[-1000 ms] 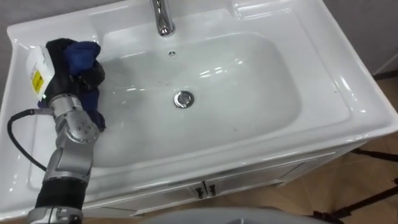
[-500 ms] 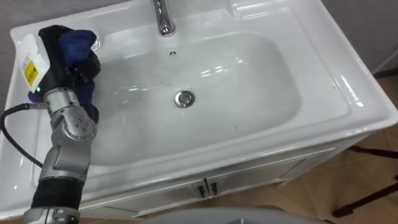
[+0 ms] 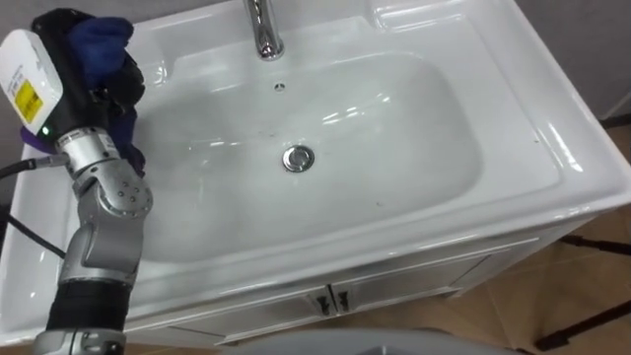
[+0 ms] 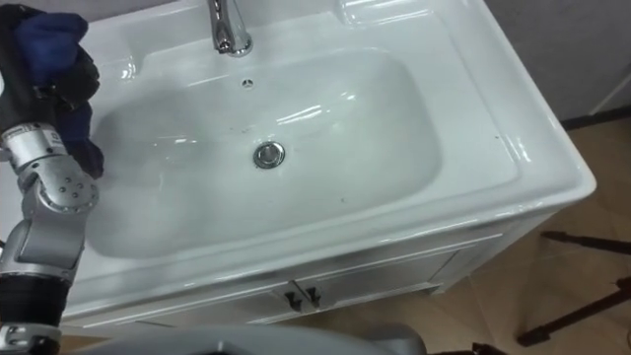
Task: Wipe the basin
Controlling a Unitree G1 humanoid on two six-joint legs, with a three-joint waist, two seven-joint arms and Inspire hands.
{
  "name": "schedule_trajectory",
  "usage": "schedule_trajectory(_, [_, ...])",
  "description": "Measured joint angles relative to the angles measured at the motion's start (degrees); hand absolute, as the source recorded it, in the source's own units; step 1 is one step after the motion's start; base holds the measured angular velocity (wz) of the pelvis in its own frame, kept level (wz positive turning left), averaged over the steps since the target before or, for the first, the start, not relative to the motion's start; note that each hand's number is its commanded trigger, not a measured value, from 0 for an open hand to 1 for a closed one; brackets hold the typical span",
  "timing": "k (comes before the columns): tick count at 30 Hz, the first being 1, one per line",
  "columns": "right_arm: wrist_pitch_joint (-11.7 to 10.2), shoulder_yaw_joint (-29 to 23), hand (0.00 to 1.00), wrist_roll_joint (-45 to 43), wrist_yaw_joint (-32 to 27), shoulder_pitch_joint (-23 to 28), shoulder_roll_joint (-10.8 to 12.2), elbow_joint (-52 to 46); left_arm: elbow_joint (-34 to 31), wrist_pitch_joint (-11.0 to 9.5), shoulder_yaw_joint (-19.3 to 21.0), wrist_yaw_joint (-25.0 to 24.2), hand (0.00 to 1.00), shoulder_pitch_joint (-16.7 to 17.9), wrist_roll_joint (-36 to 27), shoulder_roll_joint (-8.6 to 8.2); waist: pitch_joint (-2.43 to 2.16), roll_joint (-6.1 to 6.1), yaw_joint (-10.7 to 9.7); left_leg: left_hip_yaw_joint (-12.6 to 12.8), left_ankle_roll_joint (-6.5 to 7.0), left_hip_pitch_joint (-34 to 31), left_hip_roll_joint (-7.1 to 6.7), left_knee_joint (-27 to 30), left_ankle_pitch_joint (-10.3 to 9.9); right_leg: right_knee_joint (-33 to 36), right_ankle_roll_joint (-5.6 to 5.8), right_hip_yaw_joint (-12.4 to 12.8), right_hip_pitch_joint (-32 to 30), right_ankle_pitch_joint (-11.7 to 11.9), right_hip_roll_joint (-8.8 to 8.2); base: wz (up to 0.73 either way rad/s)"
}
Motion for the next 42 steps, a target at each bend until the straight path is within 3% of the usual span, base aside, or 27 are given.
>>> schedule_trajectory(9, [0.02, 0.52, 0.00, -0.03, 0.03, 0.11, -0.05, -0.13, 0.00, 0.01, 3.12, 1.00, 1.00, 0.13, 0.16, 0.01, -0.03, -0.04, 1.68, -0.17, 0.00, -0.67, -0.05, 0.08, 0.00, -0.17, 0.03, -0.87, -0.17, -0.02, -0.18, 0.04])
schedule_trajectory(16, [0.08, 0.53, 0.00, -0.04, 0.26, 0.42, -0.56, -0.13, 0.00, 0.67, 3.67, 0.97, 1.00, 2.39, 0.20, 0.04, -0.31, 0.39, 2.96, -1.22, 0.00, -1.19, -0.12, 0.17, 0.00, -0.24, 0.08, -1.85, -0.10, -0.05, -0.29, 0.08])
schedule_trajectory(30, [0.11, 0.47, 0.00, -2.40, 0.86, 1.85, -1.66, -1.04, 0.34, 1.06, 8.67, 0.97, 1.00, 6.09, -0.07, 0.24, -0.30, 0.81, 3.11, -1.23, 0.01, -0.26, -0.17, 0.28, 0.01, -0.25, 0.20, -1.40, 0.82, -0.13, -0.32, 0.00])
schedule_trajectory(42, [0.13, 0.49, 0.00, -2.51, 0.30, 1.75, -1.66, -1.14, 4.34, 1.61, 8.66, 0.94, 1.00, 7.84, -0.01, 0.23, -0.11, 0.95, 3.01, -1.31, 0.01, -0.15, -0.27, 0.28, 0.01, -0.28, 0.28, -1.61, 1.08, -0.19, -0.40, 0.00])
